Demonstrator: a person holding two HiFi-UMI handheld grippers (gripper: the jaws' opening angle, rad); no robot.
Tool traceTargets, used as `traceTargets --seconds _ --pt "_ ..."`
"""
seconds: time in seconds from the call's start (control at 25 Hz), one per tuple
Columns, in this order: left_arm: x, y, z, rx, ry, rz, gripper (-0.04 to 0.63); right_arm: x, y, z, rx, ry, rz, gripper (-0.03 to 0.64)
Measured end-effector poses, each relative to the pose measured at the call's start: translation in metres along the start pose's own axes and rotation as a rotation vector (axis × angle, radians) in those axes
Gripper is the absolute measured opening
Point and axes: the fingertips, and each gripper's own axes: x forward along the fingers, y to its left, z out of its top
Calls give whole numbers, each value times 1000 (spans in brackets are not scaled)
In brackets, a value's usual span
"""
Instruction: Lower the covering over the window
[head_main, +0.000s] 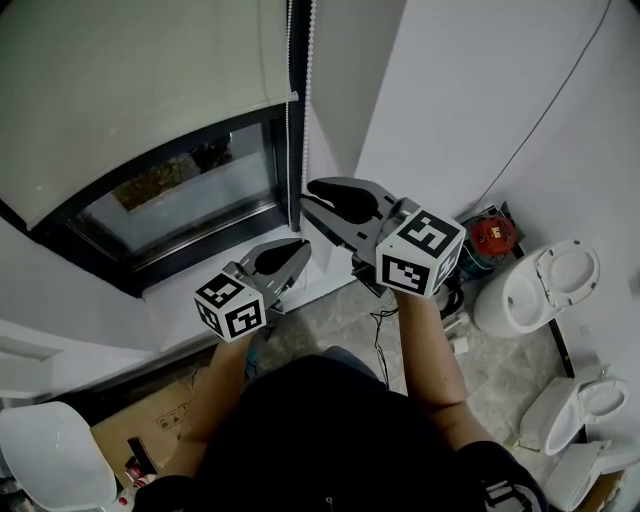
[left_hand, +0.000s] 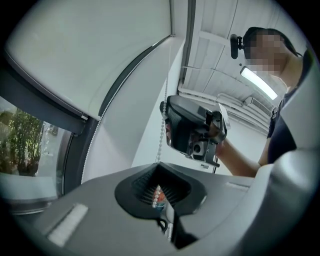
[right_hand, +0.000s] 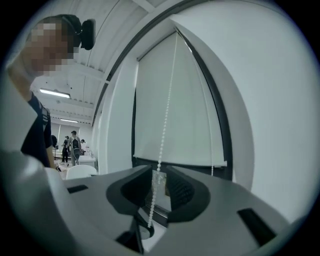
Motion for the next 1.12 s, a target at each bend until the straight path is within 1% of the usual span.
traceTargets --seconds 0.12,0.2,0.24,0.36,0.4,0.48,0.52,0.6,0.72,0.84,0.92,1.0,1.12 --pt "2 -4 -1 -6 5 -15 12 5 1 17 -2 -30 -11 91" --pt "5 -8 -2 -11 2 -27 12 5 -1 23 -15 -33 -33 62" --pt "7 -10 -3 -14 -2 -31 12 4 -1 24 -19 -33 -42 36" --pt "9 -14 -5 -13 3 -33 12 -2 0 24 9 -52 -41 23" --pt "10 -15 -7 -5 19 -31 12 -3 0 21 12 -44 -44 21" --pt "11 -15 -17 9 55 -22 12 -2 0 11 -16 0 -65 20" --pt "10 -15 -21 4 61 -20 12 -2 0 7 -23 13 -70 20" --pt "8 -14 -24 -14 58 -19 12 -2 2 4 -6 6 -66 20" --pt "6 -10 -23 -3 71 -7 12 1 0 2 -7 8 -69 18" --pt "3 -5 -39 -2 128 12 12 8 0 -15 -22 76 -71 17" --pt "1 -4 -49 -5 154 23 12 10 2 -25 -10 96 -70 17" --pt "-2 -1 -50 -21 150 25 12 10 5 -26 5 84 -65 17" --pt "-5 5 -47 -34 136 30 12 15 4 -26 -1 87 -67 17"
